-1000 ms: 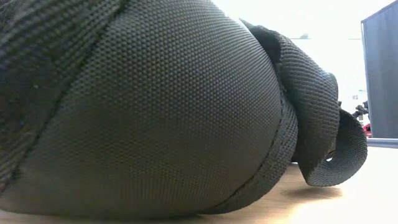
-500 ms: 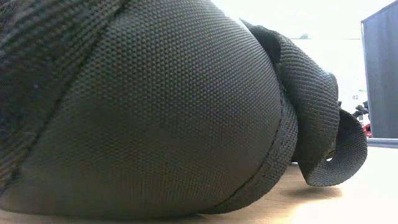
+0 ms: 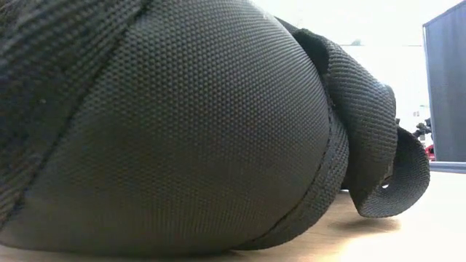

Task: Unpack backpack
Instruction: Remove the yellow zipper pouch from the black backpack

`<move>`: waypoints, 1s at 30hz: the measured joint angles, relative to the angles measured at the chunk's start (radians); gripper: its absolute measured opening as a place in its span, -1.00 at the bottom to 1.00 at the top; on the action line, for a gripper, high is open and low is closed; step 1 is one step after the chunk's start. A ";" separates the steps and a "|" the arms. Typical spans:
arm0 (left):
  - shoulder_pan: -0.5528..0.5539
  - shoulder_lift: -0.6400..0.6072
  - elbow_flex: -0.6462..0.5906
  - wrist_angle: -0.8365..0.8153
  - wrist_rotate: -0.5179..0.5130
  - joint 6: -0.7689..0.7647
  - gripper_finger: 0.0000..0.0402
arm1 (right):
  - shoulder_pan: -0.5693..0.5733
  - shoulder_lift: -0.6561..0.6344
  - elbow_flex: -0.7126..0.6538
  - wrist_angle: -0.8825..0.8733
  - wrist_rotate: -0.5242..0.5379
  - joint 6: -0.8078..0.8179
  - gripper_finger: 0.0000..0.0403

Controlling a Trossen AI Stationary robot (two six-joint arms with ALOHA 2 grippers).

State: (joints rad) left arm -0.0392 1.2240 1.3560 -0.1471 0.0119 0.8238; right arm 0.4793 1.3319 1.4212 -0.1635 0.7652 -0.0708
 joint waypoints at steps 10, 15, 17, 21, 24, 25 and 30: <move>0.192 0.139 0.000 0.320 0.144 -0.052 -1.00 | -0.077 -0.001 0.000 -0.012 0.158 -0.076 0.01; 0.268 0.242 0.000 0.532 0.263 -0.160 -1.00 | -0.098 -0.001 0.000 -0.025 0.277 -0.081 -0.06; 0.296 0.286 0.000 0.604 0.327 -0.227 -1.00 | -0.099 -0.001 0.000 -0.028 0.301 -0.091 -0.09; 0.334 0.378 0.000 0.721 0.418 -0.358 -1.00 | -0.098 -0.001 0.000 -0.028 0.403 -0.115 -0.13; 0.344 0.453 0.001 0.742 0.480 -0.421 -1.00 | -0.090 -0.001 0.000 -0.029 0.504 -0.117 -0.16; 0.344 0.478 0.001 0.737 0.502 -0.441 -1.00 | -0.087 -0.001 0.000 -0.029 0.531 -0.117 -0.16; 0.337 0.593 0.001 0.715 0.538 -0.557 -0.95 | -0.079 0.000 0.000 -0.031 0.558 -0.117 -0.18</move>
State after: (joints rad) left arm 0.2977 1.8165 1.3567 0.5678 0.5501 0.2664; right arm 0.3998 1.3315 1.4212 -0.1946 1.3235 -0.1879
